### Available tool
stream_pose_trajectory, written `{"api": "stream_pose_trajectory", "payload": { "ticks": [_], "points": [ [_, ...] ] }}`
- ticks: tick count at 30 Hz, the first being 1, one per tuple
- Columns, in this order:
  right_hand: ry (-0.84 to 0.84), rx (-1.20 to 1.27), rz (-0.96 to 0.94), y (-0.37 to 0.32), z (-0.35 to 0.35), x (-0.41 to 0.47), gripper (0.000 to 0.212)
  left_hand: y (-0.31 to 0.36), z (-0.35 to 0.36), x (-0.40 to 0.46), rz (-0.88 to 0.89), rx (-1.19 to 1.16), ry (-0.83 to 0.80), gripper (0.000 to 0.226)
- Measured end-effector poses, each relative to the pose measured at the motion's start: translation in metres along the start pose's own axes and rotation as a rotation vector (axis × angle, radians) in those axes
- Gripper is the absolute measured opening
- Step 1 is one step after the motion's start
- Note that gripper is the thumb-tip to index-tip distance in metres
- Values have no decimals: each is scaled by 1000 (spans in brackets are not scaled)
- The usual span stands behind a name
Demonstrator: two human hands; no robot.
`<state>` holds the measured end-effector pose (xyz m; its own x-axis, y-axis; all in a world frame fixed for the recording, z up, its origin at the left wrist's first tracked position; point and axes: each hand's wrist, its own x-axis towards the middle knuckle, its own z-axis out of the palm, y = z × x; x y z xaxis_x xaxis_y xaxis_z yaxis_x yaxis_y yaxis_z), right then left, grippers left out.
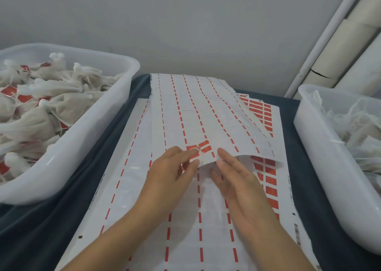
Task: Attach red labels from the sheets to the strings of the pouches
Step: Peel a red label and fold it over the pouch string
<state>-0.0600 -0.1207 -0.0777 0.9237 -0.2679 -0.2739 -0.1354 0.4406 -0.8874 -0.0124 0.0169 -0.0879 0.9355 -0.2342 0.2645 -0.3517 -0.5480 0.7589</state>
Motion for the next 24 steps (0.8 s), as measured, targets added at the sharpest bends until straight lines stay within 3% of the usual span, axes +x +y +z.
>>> {"api": "stream_pose_trajectory", "payload": {
  "ticks": [7,9,13,18,24],
  "points": [
    [118,-86,-108,9,-2,-10,18,8,-2,-6,85,-55,78,48],
    [123,-116,-145,11,0,-12,25,8,-1,-7,114,-62,66,47],
    [69,-69,-179,9,6,-13,64,8,-1,-4,143,-93,72,42],
    [35,-129,-204,7,5,-15,58,8,-5,-6,220,-107,108,23],
    [47,-184,-232,6,4,-15,50,11,-9,-11,272,-11,60,32]
  ]
}}
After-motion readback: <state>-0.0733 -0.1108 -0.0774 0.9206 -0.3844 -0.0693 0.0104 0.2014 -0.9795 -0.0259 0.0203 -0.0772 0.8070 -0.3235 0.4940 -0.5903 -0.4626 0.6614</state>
